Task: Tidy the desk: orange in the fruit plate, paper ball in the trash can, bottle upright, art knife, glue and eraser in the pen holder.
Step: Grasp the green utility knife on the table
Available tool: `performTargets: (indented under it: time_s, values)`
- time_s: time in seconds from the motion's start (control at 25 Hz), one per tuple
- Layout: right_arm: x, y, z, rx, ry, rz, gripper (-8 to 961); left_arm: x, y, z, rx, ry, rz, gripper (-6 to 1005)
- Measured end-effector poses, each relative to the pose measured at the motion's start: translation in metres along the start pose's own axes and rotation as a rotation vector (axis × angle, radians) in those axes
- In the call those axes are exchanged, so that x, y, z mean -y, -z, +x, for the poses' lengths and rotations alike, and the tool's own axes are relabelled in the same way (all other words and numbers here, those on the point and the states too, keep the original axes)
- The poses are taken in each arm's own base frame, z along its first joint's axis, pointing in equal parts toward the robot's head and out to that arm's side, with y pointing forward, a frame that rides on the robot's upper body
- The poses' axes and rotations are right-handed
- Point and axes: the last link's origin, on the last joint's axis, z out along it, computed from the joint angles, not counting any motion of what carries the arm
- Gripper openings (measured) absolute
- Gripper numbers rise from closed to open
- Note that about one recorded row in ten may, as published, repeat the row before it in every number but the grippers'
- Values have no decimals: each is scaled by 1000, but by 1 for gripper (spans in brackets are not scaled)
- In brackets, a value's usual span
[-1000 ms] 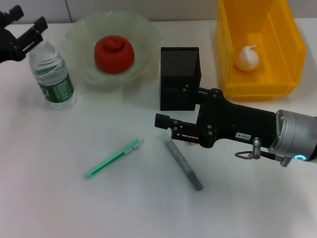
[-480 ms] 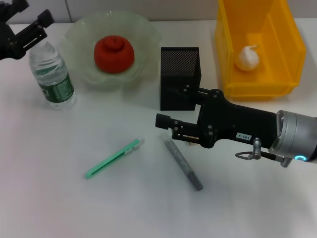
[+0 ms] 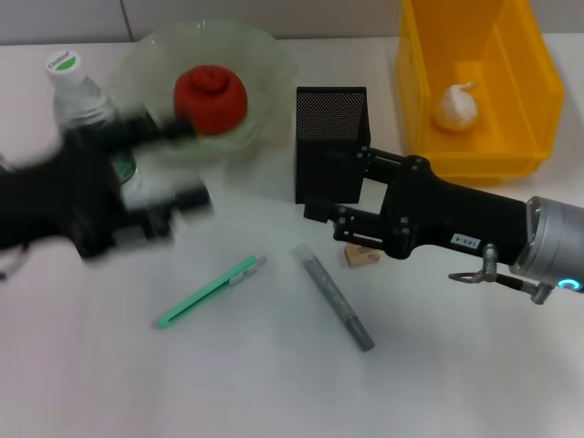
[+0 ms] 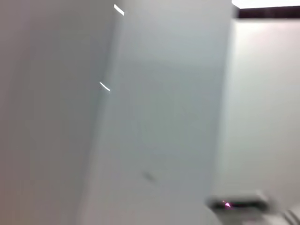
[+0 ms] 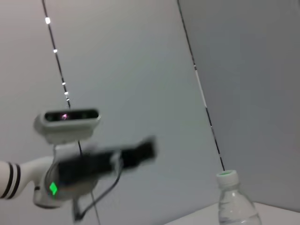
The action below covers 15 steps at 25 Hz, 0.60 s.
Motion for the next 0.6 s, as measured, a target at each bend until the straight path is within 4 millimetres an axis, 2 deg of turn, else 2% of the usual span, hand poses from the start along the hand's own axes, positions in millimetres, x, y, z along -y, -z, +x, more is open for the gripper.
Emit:
performTargets:
  time_s: [0.04,0.12,0.2,0.6]
  values:
    - [0,1,0,1,-5,1,692,0,0,0,0,0,0,730]
    - [1,2,-1,3,-9,3,692,-15,-9,-21,89,28,-72,728]
    - [1,3,-1,3,-10,5,692,-23,-13,-36,101,-3,-78,727]
    - [4,8,-4,5,-3,14,692,-23,-13,-46,107,7,-48,726]
